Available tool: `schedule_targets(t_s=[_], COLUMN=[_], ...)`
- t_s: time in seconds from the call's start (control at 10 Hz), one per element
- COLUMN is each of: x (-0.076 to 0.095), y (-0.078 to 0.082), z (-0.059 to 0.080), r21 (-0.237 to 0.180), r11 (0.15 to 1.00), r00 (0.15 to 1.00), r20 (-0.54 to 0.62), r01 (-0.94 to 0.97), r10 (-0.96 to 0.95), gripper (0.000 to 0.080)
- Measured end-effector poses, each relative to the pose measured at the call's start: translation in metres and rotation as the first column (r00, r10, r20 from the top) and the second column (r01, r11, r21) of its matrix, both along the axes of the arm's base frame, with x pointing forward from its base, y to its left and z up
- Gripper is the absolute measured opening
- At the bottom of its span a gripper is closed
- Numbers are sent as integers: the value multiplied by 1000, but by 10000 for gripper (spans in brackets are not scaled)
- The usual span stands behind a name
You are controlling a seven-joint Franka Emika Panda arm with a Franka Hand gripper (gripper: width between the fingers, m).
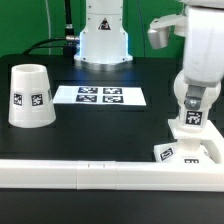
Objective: Assemble lamp
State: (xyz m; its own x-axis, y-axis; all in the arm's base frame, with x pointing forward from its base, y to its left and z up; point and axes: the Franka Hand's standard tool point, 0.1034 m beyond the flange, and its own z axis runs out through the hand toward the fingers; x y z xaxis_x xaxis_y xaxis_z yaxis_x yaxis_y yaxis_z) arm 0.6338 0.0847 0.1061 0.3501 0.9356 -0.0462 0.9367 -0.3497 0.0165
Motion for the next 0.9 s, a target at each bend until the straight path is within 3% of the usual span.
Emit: schedule_targets(t_s=[0.2,0.4,0.8,0.9], x=[0,1,1,0], y=[2,3,4,4], z=[0,1,1,1], r21=[0,5,13,23], r11=[988,983,905,846], r00=[988,983,904,846], r20=[8,19,26,28], r01=[156,181,426,532], r10=[-156,-181,-426,-532], gripper=[576,576,576,576])
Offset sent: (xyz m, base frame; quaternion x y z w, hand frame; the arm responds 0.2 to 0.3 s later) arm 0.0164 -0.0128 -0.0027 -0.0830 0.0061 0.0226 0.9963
